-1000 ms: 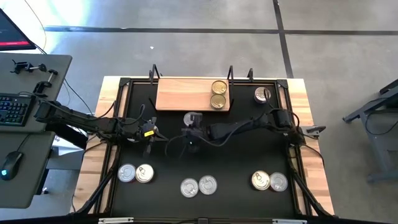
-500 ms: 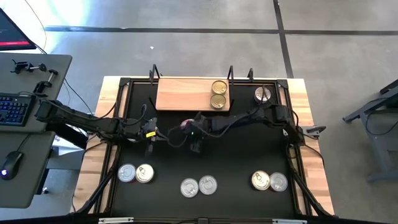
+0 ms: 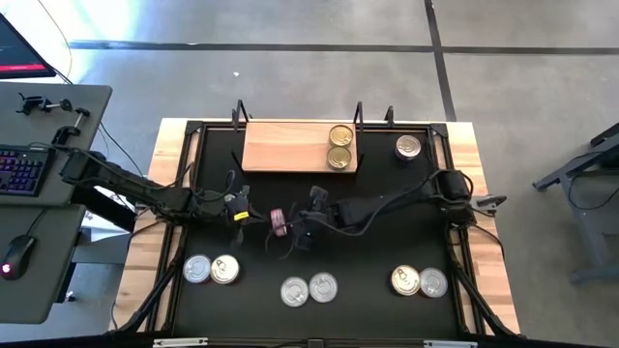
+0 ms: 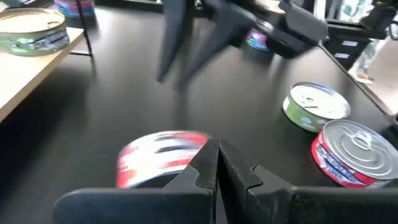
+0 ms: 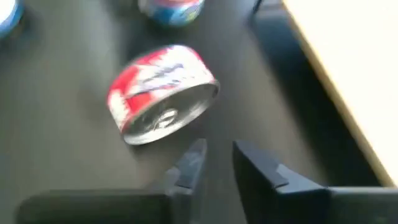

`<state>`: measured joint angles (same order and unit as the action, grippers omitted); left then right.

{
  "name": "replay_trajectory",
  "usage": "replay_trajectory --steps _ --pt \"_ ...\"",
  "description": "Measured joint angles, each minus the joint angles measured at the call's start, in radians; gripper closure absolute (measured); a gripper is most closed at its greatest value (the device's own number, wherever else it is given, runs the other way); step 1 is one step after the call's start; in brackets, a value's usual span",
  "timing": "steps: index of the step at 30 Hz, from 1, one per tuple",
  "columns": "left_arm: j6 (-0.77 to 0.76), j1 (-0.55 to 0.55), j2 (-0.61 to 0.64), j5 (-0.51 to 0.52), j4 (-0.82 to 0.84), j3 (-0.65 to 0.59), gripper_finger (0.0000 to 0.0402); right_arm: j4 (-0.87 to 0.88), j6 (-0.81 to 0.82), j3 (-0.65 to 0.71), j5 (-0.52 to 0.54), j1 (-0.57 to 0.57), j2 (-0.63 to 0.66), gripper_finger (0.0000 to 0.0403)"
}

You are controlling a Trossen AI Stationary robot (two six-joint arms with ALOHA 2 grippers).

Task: Stack canned seafood by type on shelf
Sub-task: Put the red tuna can on the shelf

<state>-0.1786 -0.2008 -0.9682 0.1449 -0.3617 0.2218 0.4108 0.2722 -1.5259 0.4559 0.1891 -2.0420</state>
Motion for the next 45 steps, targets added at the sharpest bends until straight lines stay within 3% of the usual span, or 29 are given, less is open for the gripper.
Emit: replay_trajectory --steps 7,12,16,24,28,35,37,41,45 --pt "-0.003 -0.036 0.000 -0.037 0.039 0.000 0.0401 -0.065 0.048 0.068 -0.225 0.012 -0.008 0.0211" --pt "-0.052 -0.108 -0.008 -0.119 0.103 0.000 0.0402 -0.226 0.169 0.127 -0.296 0.023 -0.007 0.0170" --pt "-0.082 -0.170 -0.077 -0.123 0.052 0.000 0.0402 -0.337 0.195 0.170 -0.300 0.047 -0.007 0.0167" --pt "-0.072 -0.201 -0.293 -0.100 -0.238 0.000 0.0401 -0.464 0.176 0.187 -0.209 0.069 -0.007 0.0166" --pt "-0.016 -0.201 -0.303 -0.054 -0.269 0.009 0.0401 -0.495 0.152 0.187 -0.149 0.065 -0.007 0.0166" --pt "0.048 -0.215 -0.227 -0.035 -0.056 0.106 0.0401 -0.325 0.153 0.187 -0.062 0.061 0.085 0.0166" --pt "0.051 -0.228 -0.220 -0.049 0.037 0.138 0.0401 -0.277 0.141 0.185 -0.092 0.075 0.121 0.0166" --pt "0.048 -0.256 -0.221 -0.176 0.249 0.189 0.0401 -0.212 0.106 0.186 -0.243 0.109 0.129 0.0166" --pt "0.000 -0.282 -0.221 -0.113 0.306 0.193 0.0402 -0.222 0.112 0.186 -0.264 0.132 0.075 0.0166"
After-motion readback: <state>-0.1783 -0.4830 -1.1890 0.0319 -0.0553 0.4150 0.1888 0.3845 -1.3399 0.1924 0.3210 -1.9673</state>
